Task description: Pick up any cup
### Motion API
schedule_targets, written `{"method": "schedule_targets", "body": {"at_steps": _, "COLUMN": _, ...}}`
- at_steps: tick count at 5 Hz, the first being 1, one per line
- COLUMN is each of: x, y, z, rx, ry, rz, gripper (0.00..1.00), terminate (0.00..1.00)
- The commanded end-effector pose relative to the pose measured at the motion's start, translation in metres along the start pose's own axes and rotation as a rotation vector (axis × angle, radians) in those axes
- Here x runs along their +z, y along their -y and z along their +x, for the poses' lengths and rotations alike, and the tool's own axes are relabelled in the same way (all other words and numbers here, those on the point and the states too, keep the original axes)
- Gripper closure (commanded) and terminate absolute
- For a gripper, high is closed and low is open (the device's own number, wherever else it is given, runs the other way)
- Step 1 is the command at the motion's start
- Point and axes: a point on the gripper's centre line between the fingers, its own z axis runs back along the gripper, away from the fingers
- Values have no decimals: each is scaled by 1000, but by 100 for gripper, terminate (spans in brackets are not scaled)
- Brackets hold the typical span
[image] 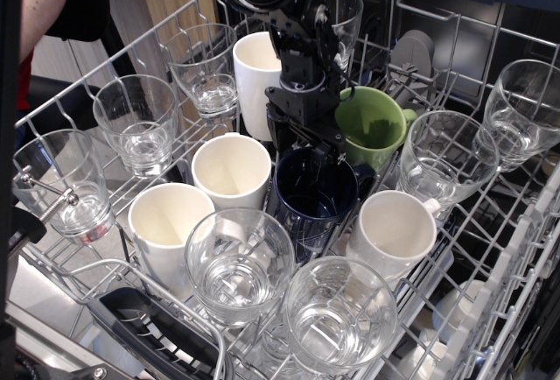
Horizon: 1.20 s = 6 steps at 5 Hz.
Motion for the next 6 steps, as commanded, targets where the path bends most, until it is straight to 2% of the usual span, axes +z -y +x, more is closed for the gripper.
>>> {"method": "schedule_targets", "body": {"at_steps": 1, "x": 0, "y": -13, "z": 15, "rx": 5, "ry": 55, "rz": 49, "gripper": 0, "terminate": 0}}
{"method": "schedule_targets", "body": {"at_steps": 2, "x": -5, "y": -12, "z": 13, "rx": 11, "ry": 42, "rz": 58, "gripper": 100, "terminate": 0}}
{"method": "schedule_targets", "body": {"at_steps": 5, "x": 7, "y": -8, "z": 1, "rx": -16, "ry": 33, "rz": 31, "gripper": 100, "terminate": 0}}
{"method": "schedule_targets", "body": {"at_steps": 6, "x": 27, "y": -12, "z": -3, "rx": -45, "ry": 32, "rz": -10, "gripper": 100, "terminate": 0}}
